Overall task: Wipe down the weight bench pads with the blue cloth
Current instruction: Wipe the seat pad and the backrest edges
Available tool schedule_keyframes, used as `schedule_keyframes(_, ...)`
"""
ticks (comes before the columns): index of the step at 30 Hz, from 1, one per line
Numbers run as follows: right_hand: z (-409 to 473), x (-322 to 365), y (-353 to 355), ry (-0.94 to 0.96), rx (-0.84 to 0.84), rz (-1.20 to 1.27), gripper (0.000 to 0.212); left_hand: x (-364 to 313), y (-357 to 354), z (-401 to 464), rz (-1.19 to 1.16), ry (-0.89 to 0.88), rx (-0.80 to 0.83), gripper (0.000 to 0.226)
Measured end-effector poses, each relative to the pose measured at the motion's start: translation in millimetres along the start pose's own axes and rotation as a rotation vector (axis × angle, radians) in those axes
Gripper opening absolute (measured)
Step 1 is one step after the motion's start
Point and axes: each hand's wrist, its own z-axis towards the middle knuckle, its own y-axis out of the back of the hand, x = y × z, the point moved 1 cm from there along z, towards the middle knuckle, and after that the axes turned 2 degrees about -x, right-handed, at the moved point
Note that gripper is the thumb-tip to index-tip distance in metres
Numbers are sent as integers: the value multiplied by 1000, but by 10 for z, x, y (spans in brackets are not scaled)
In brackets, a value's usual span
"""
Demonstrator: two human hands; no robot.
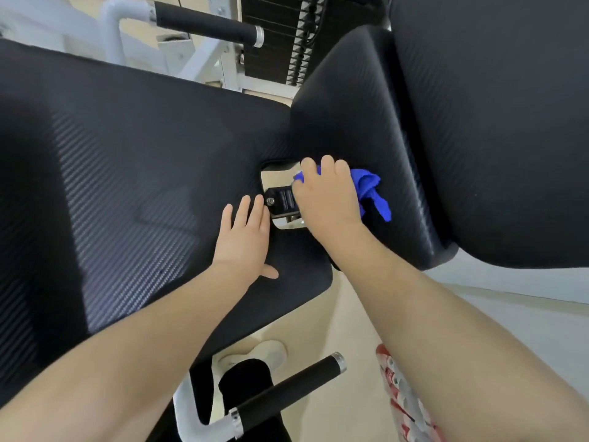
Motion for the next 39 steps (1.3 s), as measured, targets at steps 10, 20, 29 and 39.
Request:
schedule_keyframes(10, -738, 222, -271, 149, 220, -67, 26, 17, 20, -4, 1, -23, -19, 118)
schedule_keyframes(20, -922, 548, -307, -323, 353, 406, 46, 286, 340, 84, -102, -160, 28, 55)
schedule_keyframes(29, -792, 1013, 67, -141, -179, 797, 62, 960, 1182, 13, -705, 26, -399, 50)
schedule_keyframes(39, -496, 1538, 110, 48, -160, 589, 59, 1306, 621, -213, -263, 264, -72, 70)
